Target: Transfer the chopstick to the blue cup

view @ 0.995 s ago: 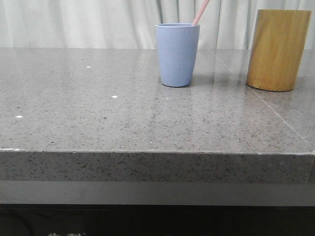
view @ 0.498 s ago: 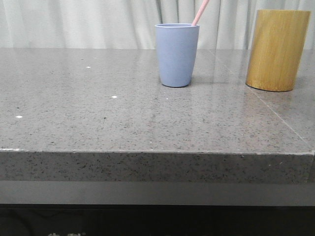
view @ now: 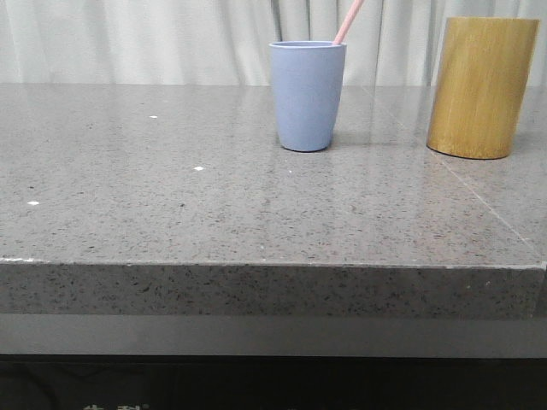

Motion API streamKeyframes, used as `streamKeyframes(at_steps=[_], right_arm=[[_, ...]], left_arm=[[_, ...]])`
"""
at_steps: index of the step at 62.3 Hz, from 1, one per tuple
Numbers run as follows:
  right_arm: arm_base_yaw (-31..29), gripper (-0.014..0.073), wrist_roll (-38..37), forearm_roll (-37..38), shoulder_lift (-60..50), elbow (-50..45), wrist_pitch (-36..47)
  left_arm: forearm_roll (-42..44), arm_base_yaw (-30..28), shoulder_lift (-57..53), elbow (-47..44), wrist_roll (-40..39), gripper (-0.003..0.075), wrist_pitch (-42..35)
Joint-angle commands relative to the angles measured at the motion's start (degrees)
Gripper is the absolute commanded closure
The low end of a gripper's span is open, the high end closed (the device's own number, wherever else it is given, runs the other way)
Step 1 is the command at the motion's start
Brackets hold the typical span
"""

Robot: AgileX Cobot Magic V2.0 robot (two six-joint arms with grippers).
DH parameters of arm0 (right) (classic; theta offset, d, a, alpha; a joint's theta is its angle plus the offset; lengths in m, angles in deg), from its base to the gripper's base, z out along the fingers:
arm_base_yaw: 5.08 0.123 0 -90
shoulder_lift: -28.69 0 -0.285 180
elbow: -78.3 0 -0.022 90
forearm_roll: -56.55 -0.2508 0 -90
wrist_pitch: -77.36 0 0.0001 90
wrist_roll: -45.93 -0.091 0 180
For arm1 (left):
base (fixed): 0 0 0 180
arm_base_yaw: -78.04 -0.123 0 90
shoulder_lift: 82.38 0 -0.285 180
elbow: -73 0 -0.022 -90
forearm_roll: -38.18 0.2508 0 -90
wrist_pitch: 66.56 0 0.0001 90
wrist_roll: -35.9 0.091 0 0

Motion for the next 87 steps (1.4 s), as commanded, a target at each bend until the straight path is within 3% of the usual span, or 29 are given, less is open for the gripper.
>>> streamKeyframes(at_steps=[1, 23, 31, 44, 87], right_arm=[[-0.4, 0.0192, 0.0, 0.8, -4.6, -2.7, 4.5], [-0.4, 0.0217, 0.0, 3.2, -14.0, -9.6, 3.1], [-0.4, 0.0387, 0.0, 3.2, -14.0, -9.6, 2.7], [-0.4, 0.0669, 0.0, 3.2, -14.0, -9.6, 2.7], [-0.4, 0.0662, 0.0, 3.4, -14.0, -9.6, 2.8]], left_arm=[[-0.5, -0.2, -0.2, 1.2, 0.0, 0.0407, -4.1], [-0.5, -0.2, -0.2, 1.2, 0.0, 0.0409, -5.0], [-0.5, -0.2, -0.2, 1.2, 0.0, 0.0505, -5.4], [-0.5, -0.2, -0.2, 1.2, 0.0, 0.0741, -5.4], [-0.5, 0.0, -1.0, 0.8, 0.0, 0.0739, -5.3]])
